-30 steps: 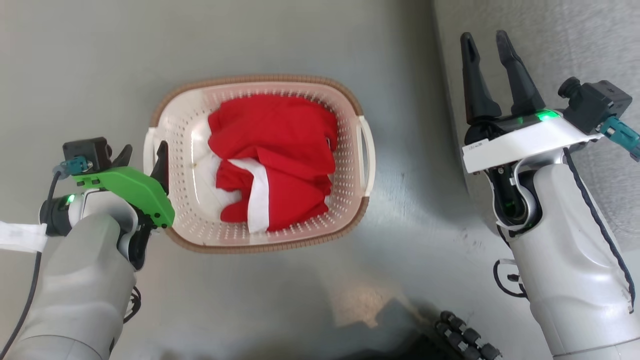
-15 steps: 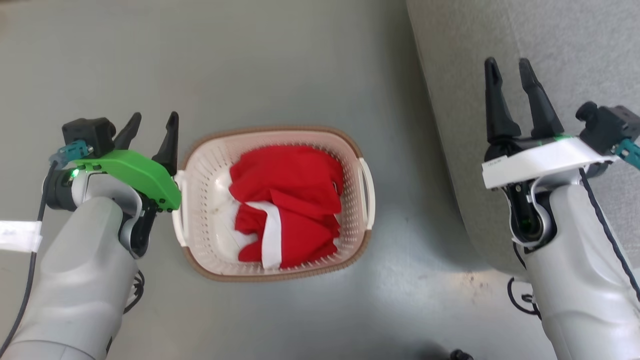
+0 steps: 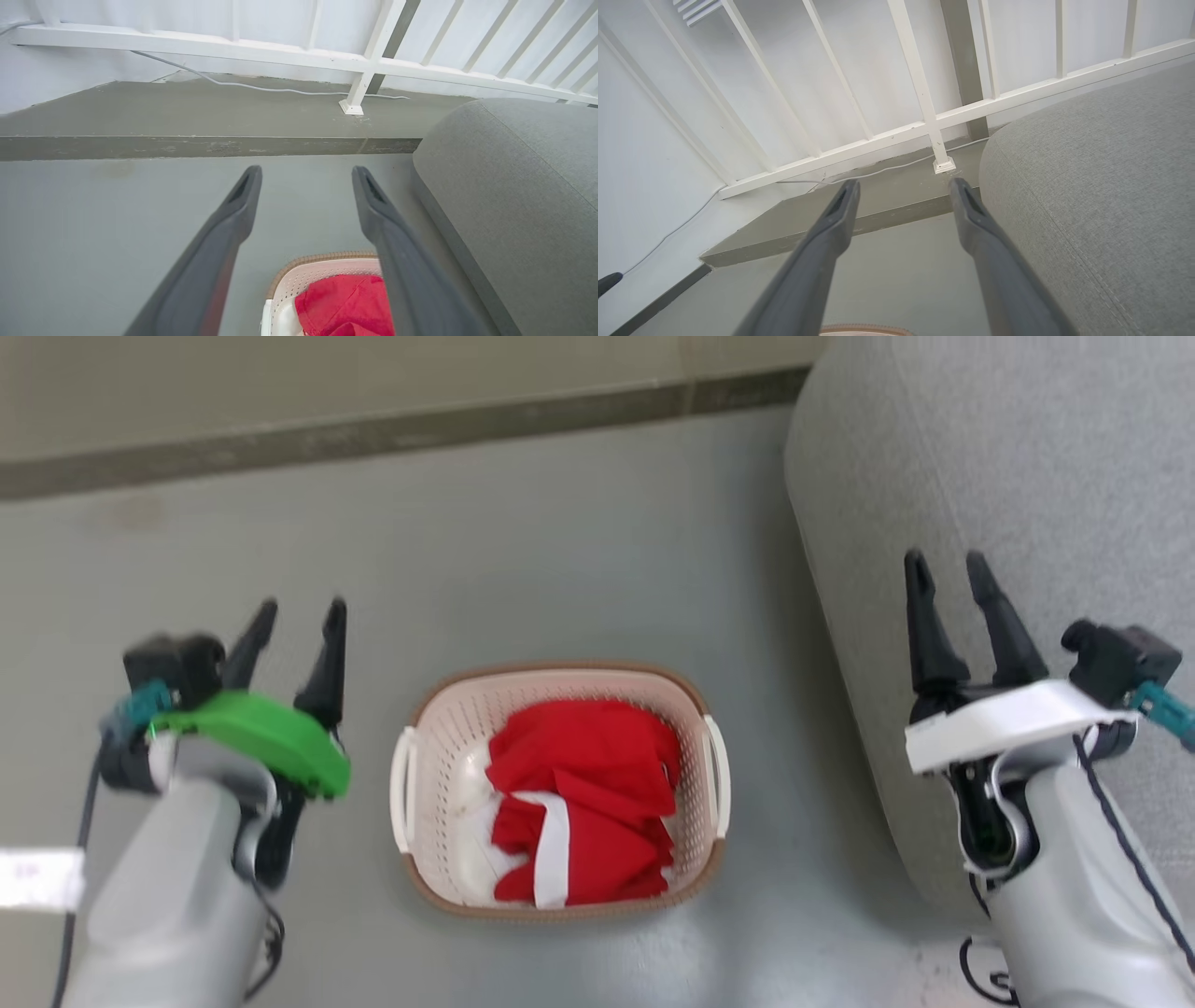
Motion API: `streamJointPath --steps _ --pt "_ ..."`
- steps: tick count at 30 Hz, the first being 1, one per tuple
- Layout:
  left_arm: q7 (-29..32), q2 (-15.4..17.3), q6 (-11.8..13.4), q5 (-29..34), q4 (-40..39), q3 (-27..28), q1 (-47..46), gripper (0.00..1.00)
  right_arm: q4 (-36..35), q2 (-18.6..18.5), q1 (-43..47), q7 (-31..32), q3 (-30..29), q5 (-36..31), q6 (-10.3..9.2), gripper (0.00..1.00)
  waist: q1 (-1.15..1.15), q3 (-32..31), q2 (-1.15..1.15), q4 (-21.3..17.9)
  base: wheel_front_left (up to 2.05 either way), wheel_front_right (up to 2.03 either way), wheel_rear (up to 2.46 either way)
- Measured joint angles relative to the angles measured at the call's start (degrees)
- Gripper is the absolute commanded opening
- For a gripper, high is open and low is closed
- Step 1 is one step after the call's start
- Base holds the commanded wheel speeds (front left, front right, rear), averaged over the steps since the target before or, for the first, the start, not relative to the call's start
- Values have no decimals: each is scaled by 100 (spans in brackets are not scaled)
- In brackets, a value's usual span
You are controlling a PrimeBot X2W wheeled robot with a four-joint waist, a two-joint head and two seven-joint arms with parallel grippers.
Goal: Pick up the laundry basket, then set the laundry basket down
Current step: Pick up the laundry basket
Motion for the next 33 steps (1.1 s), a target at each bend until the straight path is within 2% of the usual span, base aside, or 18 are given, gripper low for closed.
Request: streamJointPath --steps 7,18,33 --pt "0 -29 36 294 -525 189 844 100 55 -16 459 1 18 -51 0 100 0 -581 0 98 0 0 0" --pt "-15 -185 320 645 -1475 625 1736 100 -124 -7 860 1 -54 -96 0 100 0 -1212 0 208 0 0 0" --pt "-15 -313 327 932 -2036 833 2291 100 -252 -9 983 1 -46 -227 0 100 0 -1288 0 261 0 0 0"
